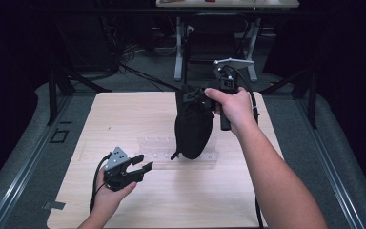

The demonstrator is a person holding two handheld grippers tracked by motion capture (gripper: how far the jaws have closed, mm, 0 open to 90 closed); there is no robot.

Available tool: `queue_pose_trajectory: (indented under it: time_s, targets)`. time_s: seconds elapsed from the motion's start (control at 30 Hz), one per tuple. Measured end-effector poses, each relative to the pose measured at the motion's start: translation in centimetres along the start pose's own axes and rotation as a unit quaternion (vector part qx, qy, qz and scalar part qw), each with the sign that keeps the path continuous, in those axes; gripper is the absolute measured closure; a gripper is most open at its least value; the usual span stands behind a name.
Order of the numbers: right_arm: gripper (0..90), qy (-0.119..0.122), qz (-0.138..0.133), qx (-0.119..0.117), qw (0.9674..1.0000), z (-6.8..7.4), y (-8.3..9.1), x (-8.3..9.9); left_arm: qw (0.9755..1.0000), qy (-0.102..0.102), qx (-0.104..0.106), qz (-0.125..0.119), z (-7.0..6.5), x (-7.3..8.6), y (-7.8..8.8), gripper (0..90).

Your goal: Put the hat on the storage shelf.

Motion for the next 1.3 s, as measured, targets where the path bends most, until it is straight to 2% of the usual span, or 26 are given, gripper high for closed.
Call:
queue_pose_trajectory:
  time_s: [0.33, 0.67, 0.87, 1.03, 1.23, 1.3]
  targets:
    - [88.0, 0.001, -0.001, -0.004, 1.0000, 0.2, -0.4, -0.1, 0.9998, -0.019, 0.005, 0.002, -1.4, -1.9, -1.5, 52.4]
    - [88.0, 0.003, 0.001, -0.007, 1.0000, 0.4, -0.8, -0.4, 0.9996, -0.022, 0.016, -0.001, -2.6, -3.0, -2.6, 54.7]
    - [88.0, 0.003, 0.000, -0.008, 1.0000, 0.5, -1.0, -0.4, 0.9993, -0.026, 0.027, -0.002, -3.1, -3.2, -2.8, 58.9]
    - [87.9, 0.003, -0.001, -0.009, 1.0000, 0.6, -1.1, -0.3, 0.9990, -0.031, 0.033, 0.005, -3.4, -3.2, -3.6, 65.1]
    - [87.8, 0.006, 0.000, -0.006, 1.0000, 0.7, -1.0, -0.3, 0.9990, -0.034, 0.029, 0.005, -3.7, -3.2, -4.3, 70.6]
    - [87.8, 0.006, 0.001, -0.006, 1.0000, 0.7, -1.0, -0.2, 0.9989, -0.037, 0.029, 0.010, -3.9, -3.2, -4.5, 74.9]
Point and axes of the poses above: each handheld gripper's, and its own axes: y roughly backward along the jaws, x roughly out of its underside, z roughly to its left, the point moved 3 cm from there along -y, roughly forward along the jaws, and after that the axes turned 4 degrees about x, right-handed, at the moved point
